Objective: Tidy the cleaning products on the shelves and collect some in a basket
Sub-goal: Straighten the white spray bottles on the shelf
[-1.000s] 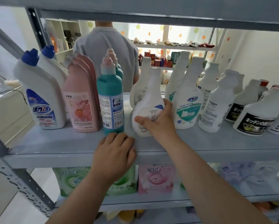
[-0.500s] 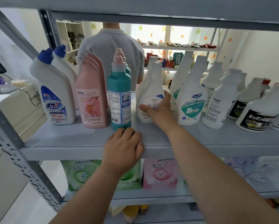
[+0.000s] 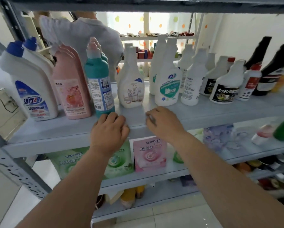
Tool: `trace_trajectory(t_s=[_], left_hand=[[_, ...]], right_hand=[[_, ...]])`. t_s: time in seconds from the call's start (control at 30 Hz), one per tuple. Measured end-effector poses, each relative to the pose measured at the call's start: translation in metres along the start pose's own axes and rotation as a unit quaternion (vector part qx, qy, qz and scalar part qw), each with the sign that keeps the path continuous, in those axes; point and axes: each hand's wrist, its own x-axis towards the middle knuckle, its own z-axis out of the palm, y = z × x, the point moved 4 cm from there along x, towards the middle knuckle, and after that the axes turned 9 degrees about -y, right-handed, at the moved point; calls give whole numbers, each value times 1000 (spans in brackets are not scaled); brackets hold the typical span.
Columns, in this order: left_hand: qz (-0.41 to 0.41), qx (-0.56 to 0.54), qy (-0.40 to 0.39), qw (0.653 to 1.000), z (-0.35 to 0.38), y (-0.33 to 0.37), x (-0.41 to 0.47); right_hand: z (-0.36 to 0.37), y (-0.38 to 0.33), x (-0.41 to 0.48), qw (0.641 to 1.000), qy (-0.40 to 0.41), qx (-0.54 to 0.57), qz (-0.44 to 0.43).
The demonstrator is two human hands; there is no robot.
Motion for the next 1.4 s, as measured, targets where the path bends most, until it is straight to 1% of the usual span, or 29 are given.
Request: trace_trajectory(t_s=[0.1, 0.17, 0.27, 0.33, 0.4, 0.43, 0.53, 0.63, 0.7, 0.77, 0.83, 1.0, 1.13, 1.3, 1.37, 1.4], left_hand=[[-14, -10, -43, 999, 0, 2, -3], [-29, -19, -55, 998, -2, 4, -4], [-98, -38, -67, 992, -6, 7, -1], [-139, -55, -60, 987, -7, 17, 6], [-141, -82, -61, 985, -5, 42, 18], [-140, -114, -65, 981, -2, 57, 27], [-180, -244, -61, 951, 10, 101, 59], [-214, -345, -30, 913, 22, 129, 92], [-235, -394, -10, 888, 28, 139, 109], [-257, -420, 10, 870, 34, 144, 120], [-263, -435, 22, 861, 40, 150, 128], [-275, -427, 49, 860, 39, 155, 137], [-270, -400, 54, 874, 34, 158, 130], [-278, -410, 58, 866, 23, 163, 106], [-275, -414, 42, 867, 14, 166, 90], [-267, -433, 37, 860, 8, 169, 79]], right_hand=[[-10, 27, -23, 1000, -7, -3, -1], [-23, 55, -30, 1000, -23, -10, 13], [-46, 92, -32, 999, -39, -19, -13], [-58, 112, -29, 998, -23, -45, -42], [-67, 131, -24, 995, -3, -81, -58], [-71, 140, -23, 994, 7, -85, -67], [-71, 158, -19, 992, 32, -50, -109], [-62, 163, -16, 991, 48, -28, -119], [-57, 167, -12, 992, 41, -24, -115], [-54, 171, -10, 993, 32, -20, -110], [-53, 174, -9, 993, 29, -20, -116], [-54, 177, -9, 990, 46, -29, -131], [-54, 178, -9, 987, 57, -42, -146], [-56, 178, -15, 985, 63, -42, -156], [-57, 180, -20, 986, 47, -35, -154], [-57, 181, -24, 988, 28, -7, -148]])
